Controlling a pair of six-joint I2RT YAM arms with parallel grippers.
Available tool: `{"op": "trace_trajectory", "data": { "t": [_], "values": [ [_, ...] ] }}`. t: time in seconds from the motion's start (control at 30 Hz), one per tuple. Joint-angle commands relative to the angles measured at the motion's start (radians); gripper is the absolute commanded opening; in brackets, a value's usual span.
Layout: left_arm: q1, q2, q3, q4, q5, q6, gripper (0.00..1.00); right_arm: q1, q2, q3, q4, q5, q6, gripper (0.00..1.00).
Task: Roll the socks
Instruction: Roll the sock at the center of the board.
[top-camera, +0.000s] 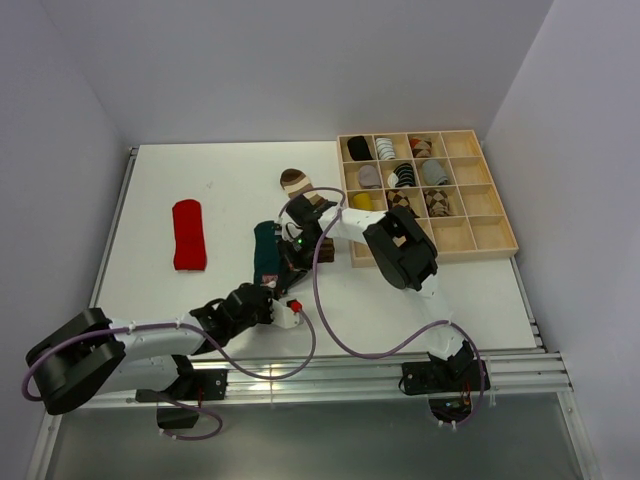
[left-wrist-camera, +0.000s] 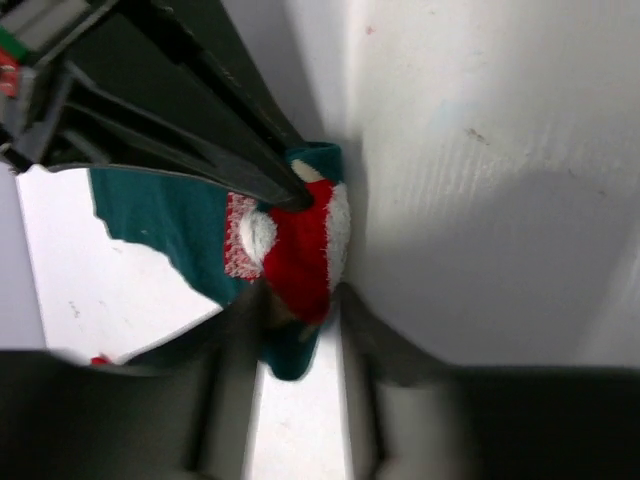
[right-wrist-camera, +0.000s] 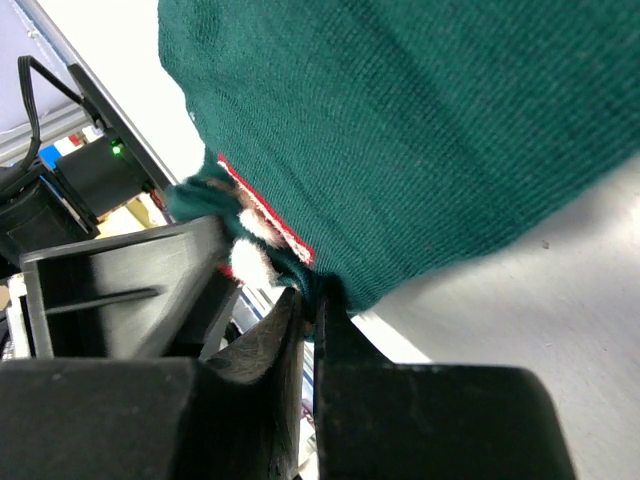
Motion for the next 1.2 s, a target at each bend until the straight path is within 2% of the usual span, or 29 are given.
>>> {"op": "trace_trajectory", "data": {
  "t": [0.0,0.07,0.23,0.3,0.47,0.67,0.87,1.03,1.17],
  "values": [
    [-0.007,0.045,0.044,-0.003,0.034,-0.007,0.33,-0.009,0.013,0.032,-0.013,0.012,-0.013,0.00],
    [-0.007,0.069,0.061,-0.026,0.048,-0.022,0.17,-0.013,0.010,0.034,-0.013,0.014,-0.013,0.00],
    [-0.005,0.074,0.111,-0.168,0.141,-0.068,0.04,-0.019,-0.001,0.029,-0.013,0.043,-0.015,0.00],
    [-0.005,0.065,0.139,-0.204,0.160,-0.099,0.01,-0.019,-0.018,0.020,-0.010,0.072,-0.016,0.10],
    [0.061,0.048,0.246,-0.389,0.347,-0.179,0.00,-0.025,-0.143,-0.078,0.085,0.173,0.008,0.36],
    [0.219,0.058,0.320,-0.491,0.549,-0.197,0.00,-0.054,-0.378,-0.288,0.297,0.305,0.088,0.50],
    [0.384,0.089,0.374,-0.549,0.721,-0.185,0.00,-0.072,-0.583,-0.472,0.437,0.483,0.145,0.51],
    [0.516,0.236,0.527,-0.771,0.931,-0.115,0.00,-0.069,-0.738,-0.638,0.607,0.580,0.128,0.51],
    [0.596,0.382,0.657,-0.989,1.056,0.003,0.00,-0.063,-0.849,-0.803,0.752,0.585,0.079,0.51]
  ]
}}
